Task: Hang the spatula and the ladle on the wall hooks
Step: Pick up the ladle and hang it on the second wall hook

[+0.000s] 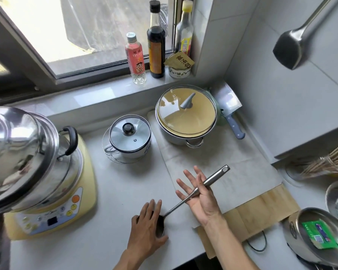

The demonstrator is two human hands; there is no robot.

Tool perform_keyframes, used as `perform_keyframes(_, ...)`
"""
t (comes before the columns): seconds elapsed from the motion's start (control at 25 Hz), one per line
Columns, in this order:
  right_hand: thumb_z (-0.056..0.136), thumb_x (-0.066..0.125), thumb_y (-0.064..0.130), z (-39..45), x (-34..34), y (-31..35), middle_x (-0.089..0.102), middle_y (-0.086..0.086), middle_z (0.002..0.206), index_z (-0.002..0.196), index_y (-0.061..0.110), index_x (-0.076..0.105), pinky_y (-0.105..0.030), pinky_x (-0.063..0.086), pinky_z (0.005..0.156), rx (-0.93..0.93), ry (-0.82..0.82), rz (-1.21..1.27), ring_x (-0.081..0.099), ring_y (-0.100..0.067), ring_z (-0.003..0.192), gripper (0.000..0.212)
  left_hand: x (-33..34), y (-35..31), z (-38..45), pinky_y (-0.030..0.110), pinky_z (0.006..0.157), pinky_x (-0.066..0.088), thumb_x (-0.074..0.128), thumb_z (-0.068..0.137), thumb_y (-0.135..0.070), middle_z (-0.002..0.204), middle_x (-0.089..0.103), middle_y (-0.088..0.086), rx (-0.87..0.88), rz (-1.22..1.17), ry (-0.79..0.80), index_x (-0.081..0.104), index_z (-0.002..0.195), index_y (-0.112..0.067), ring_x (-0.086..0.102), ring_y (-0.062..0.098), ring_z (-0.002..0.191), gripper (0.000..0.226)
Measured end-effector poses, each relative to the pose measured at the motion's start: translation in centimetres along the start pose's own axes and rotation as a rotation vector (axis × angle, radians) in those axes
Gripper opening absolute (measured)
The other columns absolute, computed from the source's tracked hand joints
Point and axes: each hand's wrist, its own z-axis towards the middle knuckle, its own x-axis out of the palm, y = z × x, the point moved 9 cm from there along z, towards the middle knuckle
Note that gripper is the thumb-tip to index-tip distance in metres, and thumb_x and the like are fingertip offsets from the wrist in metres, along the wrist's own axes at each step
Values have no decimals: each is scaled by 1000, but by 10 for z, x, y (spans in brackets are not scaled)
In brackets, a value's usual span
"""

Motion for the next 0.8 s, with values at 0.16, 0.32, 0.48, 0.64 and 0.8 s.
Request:
perform_keyframes(0.16,89,57,40,-16,40,84,68,-8,125,125,31,59,-54,50,90,-98,67,-132,67,-40,103,37,-54,-50,9,37,104,24,48,66,-68,163,5,-8,85,-24,-121,-20,145,-43,6,15,146,107)
perform_keyframes(0.32,86,60,33,-49,84,211,67,-9,126,128,27,56,-53,51,91,-313,105,-60,68,-35,103,42,-145,-137,32,40,96,29,47,61,-64,161,10,-13,159,-51,-331,-22,142,-49,20,17,136,107)
perform_keyframes(0.48,83,62,28,-108,122,332,67,-3,127,121,29,61,-51,47,96,-622,160,-64,65,-29,111,38,-233,-229,49,42,101,31,50,65,-60,161,6,-17,331,-90,-507,-30,136,-53,18,17,140,107)
perform_keyframes(0.64,89,56,32,-143,142,407,62,-8,129,114,30,60,-52,47,94,-747,162,-157,64,-31,112,25,-278,-290,59,54,117,8,46,67,-74,162,-5,-13,434,-70,-582,-32,135,-53,-2,18,149,106)
perform_keyframes(0.8,90,55,34,-155,154,462,60,-8,130,112,30,61,-55,43,98,-763,161,-220,63,-33,110,23,-304,-341,69,59,117,-3,40,64,-83,163,-10,-7,508,-49,-609,-35,135,-49,-11,22,148,110)
